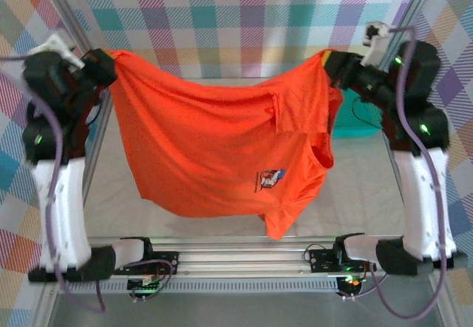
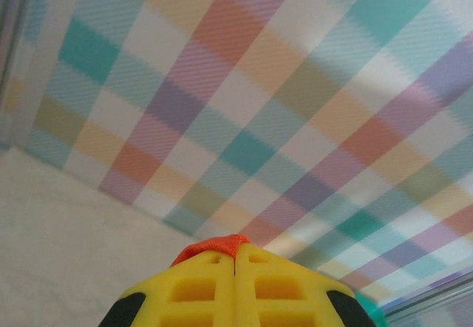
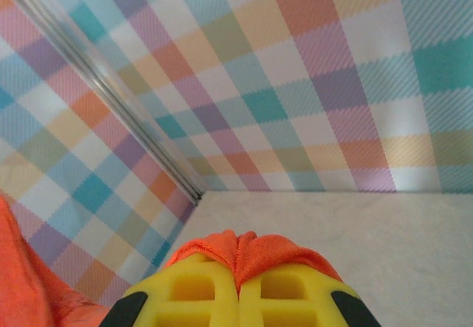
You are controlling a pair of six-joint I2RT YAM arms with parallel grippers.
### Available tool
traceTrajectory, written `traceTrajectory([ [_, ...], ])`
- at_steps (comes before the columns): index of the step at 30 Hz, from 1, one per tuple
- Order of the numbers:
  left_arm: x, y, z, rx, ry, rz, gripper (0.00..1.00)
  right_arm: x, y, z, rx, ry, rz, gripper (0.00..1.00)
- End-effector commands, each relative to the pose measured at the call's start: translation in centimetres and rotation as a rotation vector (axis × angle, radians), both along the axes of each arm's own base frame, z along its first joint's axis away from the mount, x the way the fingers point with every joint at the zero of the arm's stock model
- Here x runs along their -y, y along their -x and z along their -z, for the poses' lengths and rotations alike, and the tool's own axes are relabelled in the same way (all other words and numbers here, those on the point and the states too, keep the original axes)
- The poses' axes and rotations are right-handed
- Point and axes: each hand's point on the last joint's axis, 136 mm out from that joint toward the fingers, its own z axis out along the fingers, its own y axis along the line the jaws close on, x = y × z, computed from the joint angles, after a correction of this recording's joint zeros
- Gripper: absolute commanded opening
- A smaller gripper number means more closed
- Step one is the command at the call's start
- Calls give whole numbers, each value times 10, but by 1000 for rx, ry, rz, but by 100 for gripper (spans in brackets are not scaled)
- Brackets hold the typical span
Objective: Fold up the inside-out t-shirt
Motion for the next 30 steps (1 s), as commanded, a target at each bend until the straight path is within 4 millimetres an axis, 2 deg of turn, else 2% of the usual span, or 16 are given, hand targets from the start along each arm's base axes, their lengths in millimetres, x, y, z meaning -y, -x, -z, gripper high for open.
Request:
traceTrajectory([
  [1, -3, -73, 47, -118, 42, 45, 0, -5, -52, 8, -12, -22, -9, 0],
  [4, -4, -116, 54, -135, 97, 79, 0, -4, -87, 4, -46, -81, -35, 0],
  [7, -7, -136, 35, -98, 128, 104, 0, 0, -104, -13, -45, -111, -45, 0],
  [9, -9, -136, 13, -52, 128, 109, 0, 2, -104, -28, -22, -110, -44, 0],
  [12, -21, -125, -16, 18, 137, 95, 0, 7, -100, -42, 0, -120, -44, 0],
  [14, -26, -118, -23, 31, 144, 92, 0, 7, -96, -42, -5, -120, -49, 0],
  [16, -24, -112, -19, 11, 142, 105, 0, 5, -95, -30, -43, -124, -60, 0],
  [19, -19, -103, 9, -45, 150, 119, 0, 0, -93, -2, -107, -156, -87, 0],
  [21, -17, -91, 36, -76, 161, 117, 0, -3, -87, 21, -147, -181, -107, 0],
  [22, -17, -82, 51, -87, 165, 110, 0, -6, -86, 43, -195, -196, -120, 0],
  [25, -15, -55, 123, -185, 186, 86, 0, -17, -71, 104, -327, -232, -161, 0],
  [30, -5, 7, 258, -391, 246, 60, 0, -25, -33, 241, -612, -249, -136, 0],
])
